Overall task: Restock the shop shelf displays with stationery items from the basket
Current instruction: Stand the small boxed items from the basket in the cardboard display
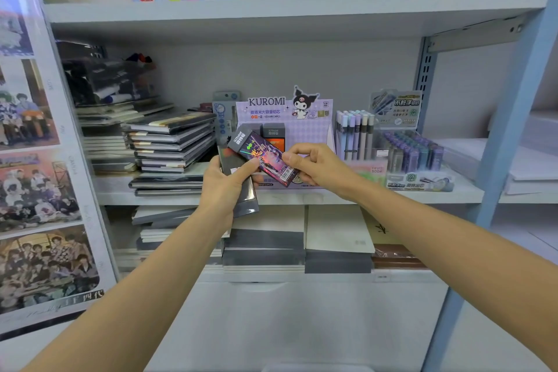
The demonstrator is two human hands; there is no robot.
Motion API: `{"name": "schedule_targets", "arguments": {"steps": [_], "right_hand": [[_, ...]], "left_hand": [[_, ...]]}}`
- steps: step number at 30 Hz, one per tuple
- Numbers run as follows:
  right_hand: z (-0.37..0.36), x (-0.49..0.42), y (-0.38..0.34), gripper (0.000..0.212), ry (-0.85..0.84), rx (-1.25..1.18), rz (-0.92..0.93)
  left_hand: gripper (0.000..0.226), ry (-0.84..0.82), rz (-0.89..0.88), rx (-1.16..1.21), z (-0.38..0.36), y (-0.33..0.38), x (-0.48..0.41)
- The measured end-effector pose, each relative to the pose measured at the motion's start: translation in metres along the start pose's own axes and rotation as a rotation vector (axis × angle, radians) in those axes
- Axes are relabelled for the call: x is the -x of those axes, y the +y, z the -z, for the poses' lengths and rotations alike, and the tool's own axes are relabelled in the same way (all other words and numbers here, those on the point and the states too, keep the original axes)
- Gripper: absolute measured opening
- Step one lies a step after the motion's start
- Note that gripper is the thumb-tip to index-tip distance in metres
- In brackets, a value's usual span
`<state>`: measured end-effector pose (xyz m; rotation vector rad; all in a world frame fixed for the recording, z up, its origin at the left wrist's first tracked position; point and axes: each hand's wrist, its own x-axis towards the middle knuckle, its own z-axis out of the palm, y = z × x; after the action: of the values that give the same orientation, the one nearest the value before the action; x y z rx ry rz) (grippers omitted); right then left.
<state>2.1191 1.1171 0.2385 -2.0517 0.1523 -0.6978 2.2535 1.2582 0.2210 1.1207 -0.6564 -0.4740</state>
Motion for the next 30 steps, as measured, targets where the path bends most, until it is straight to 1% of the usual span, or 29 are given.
{"name": "schedule_targets", "arguments": {"steps": [2,4,6,8,10,13,15,18,20,25,30], "right_hand": [[0.0,0.001,-0.001,0.021,-0.036,0.017,-0.01],[-0.001,0.001,-0.002,0.025,-0.046,0.103,-0.023],[-0.003,-0.003,-0.003,0.027,-0.007,0.143,-0.022],[-0.005,-0.008,-0.006,0.033,0.053,0.11,0.027],[-0.009,-0.013,-0.012,0.036,0.069,0.068,0.087],[-0.011,-0.021,-0.018,0.03,0.097,0.082,0.116],[-0.01,-0.026,-0.022,0.026,0.212,0.091,0.133],[-0.002,-0.035,-0.026,0.021,0.43,0.04,0.177],[0.002,-0.041,-0.025,0.019,0.499,0.081,0.183],[-0.008,-0.047,-0.011,0.02,0.437,0.235,0.123],[-0.011,-0.048,-0.008,0.02,0.388,0.364,0.184]], "left_hand": [[0.036,-0.016,-0.023,-0.015,0.001,-0.001,0.001],[0.034,-0.039,-0.034,-0.037,0.002,0.0,0.002],[0.033,-0.073,-0.042,-0.099,0.004,0.001,0.001],[0.034,-0.133,-0.047,-0.188,0.004,0.002,0.001],[0.035,-0.191,-0.039,-0.238,0.002,0.0,0.002],[0.029,-0.208,0.005,-0.19,0.002,0.0,0.001],[0.024,-0.175,0.043,-0.099,0.006,0.001,-0.003],[0.025,-0.118,0.001,-0.094,0.016,0.002,-0.007],[0.026,-0.096,-0.029,-0.039,0.02,0.001,-0.007],[0.021,-0.094,-0.032,-0.029,0.027,-0.002,-0.009],[0.02,-0.139,-0.036,-0.081,0.03,-0.006,-0.01]]}}
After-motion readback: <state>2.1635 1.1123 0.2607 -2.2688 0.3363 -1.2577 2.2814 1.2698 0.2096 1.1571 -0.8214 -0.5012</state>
